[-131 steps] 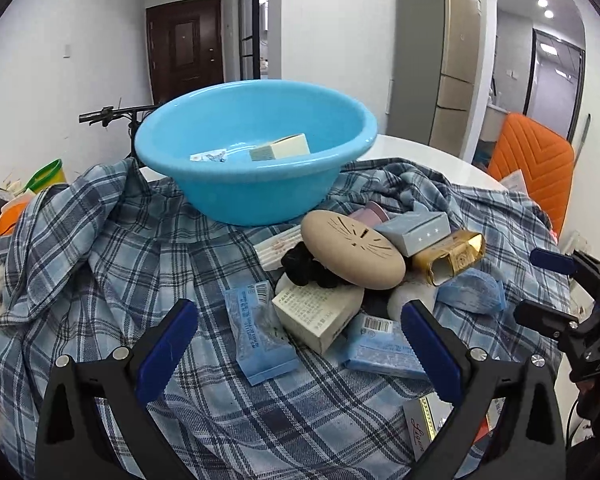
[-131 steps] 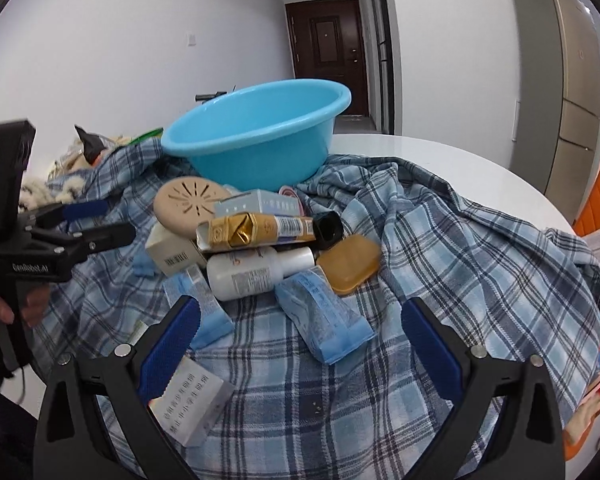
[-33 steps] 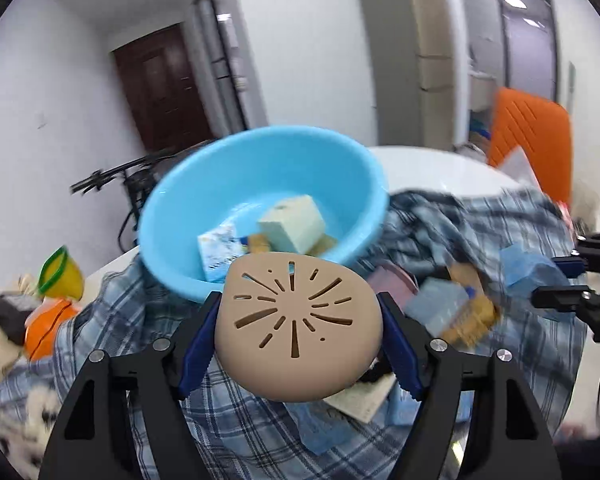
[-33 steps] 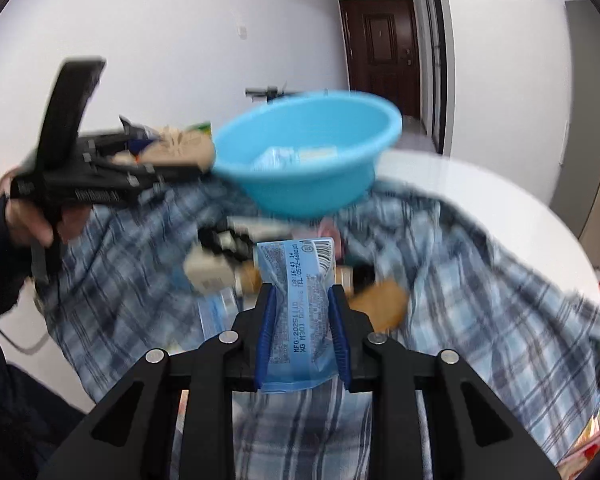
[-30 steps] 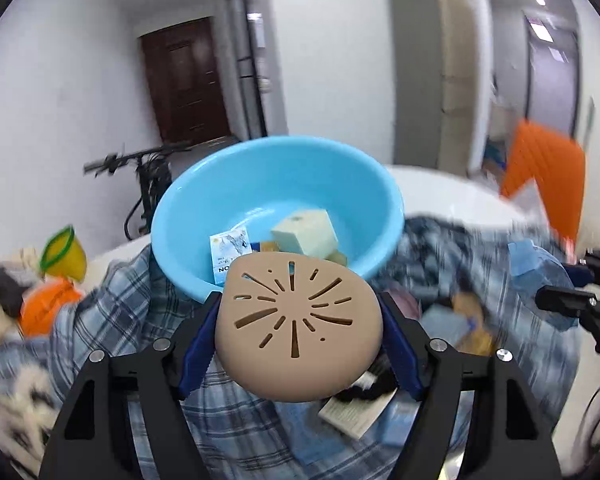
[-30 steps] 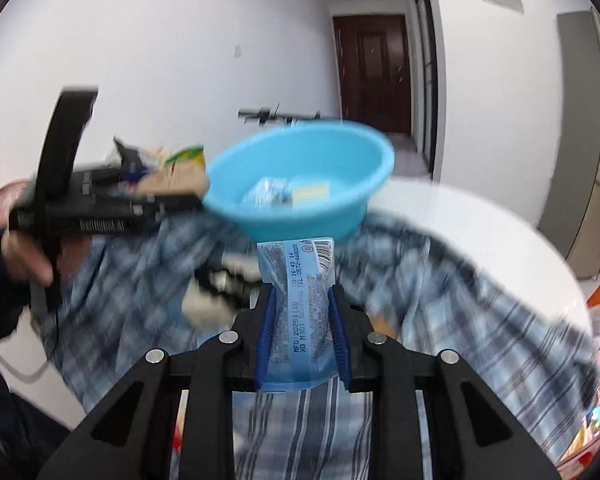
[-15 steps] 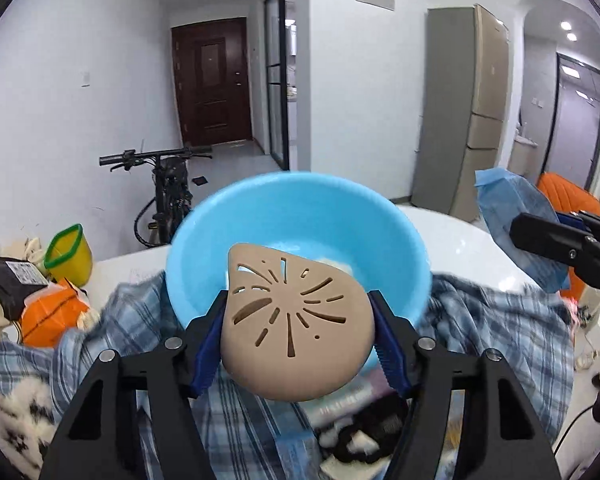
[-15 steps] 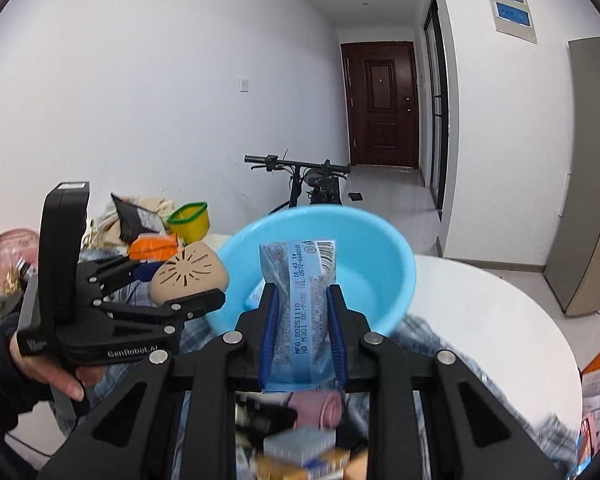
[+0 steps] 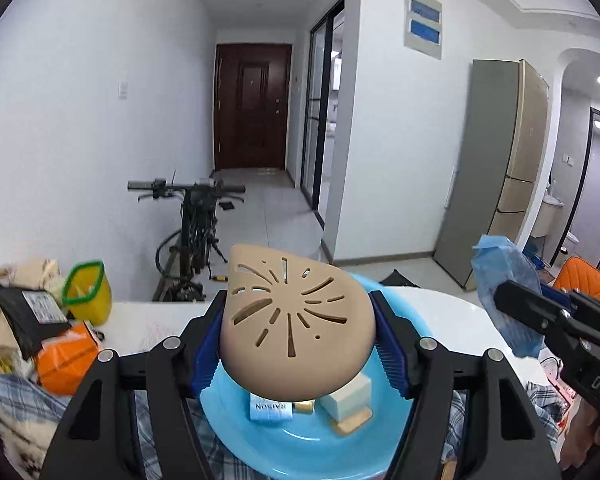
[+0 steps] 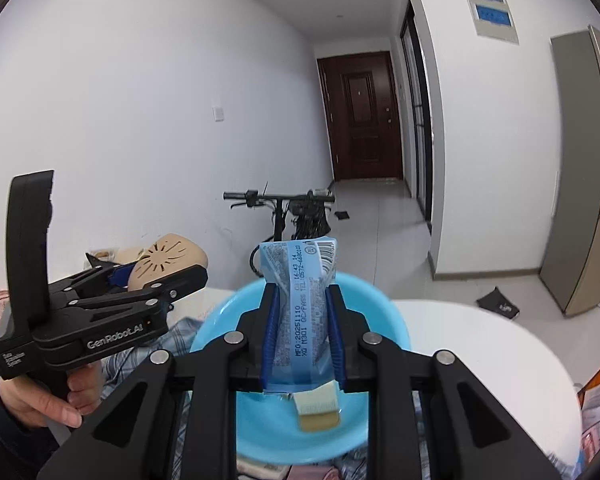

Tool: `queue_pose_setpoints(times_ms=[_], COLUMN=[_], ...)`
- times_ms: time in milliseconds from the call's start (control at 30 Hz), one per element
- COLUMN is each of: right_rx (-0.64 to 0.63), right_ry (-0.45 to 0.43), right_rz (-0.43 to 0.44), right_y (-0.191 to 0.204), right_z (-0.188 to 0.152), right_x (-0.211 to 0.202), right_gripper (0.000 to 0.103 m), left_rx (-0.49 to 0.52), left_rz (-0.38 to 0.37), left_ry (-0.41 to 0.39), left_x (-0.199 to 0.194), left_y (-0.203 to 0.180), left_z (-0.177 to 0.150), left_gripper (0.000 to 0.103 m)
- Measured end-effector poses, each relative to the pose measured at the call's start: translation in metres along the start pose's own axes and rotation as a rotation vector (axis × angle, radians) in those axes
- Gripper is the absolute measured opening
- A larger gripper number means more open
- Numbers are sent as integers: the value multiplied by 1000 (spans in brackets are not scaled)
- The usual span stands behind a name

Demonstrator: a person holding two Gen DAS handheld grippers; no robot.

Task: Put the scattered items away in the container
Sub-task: 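Lift and carry the beige soap box and blue packet over the basin with both tools, then open the left tool to drop the soap box while the right tool releases the blue packet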

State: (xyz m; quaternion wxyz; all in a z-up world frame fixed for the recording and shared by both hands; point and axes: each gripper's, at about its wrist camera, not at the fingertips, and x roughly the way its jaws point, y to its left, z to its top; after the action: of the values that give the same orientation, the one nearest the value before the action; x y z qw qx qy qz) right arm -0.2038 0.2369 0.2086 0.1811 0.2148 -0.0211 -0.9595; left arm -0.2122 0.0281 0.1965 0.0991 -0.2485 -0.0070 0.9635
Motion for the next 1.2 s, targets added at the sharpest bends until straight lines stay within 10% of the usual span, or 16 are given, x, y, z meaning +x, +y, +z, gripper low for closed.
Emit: queue_pose_setpoints(times_ms=[233,833,1200], right_rx=[-10,203,162], right_ry=[48,686,718], right_rz=[-9,83,75], right_y=[-1,-81,-87], right_z=[11,-28,-37], right_x=[14,175,180], right_gripper=[22,22,22], left_rx=[-6,-51,-35], left_rz=[-11,-92,-93], left_ry=[43,697,610], left_x=[16,199,194], left_y=[3,13,21], left_z=[11,-38,-35], left_gripper=[72,73,89])
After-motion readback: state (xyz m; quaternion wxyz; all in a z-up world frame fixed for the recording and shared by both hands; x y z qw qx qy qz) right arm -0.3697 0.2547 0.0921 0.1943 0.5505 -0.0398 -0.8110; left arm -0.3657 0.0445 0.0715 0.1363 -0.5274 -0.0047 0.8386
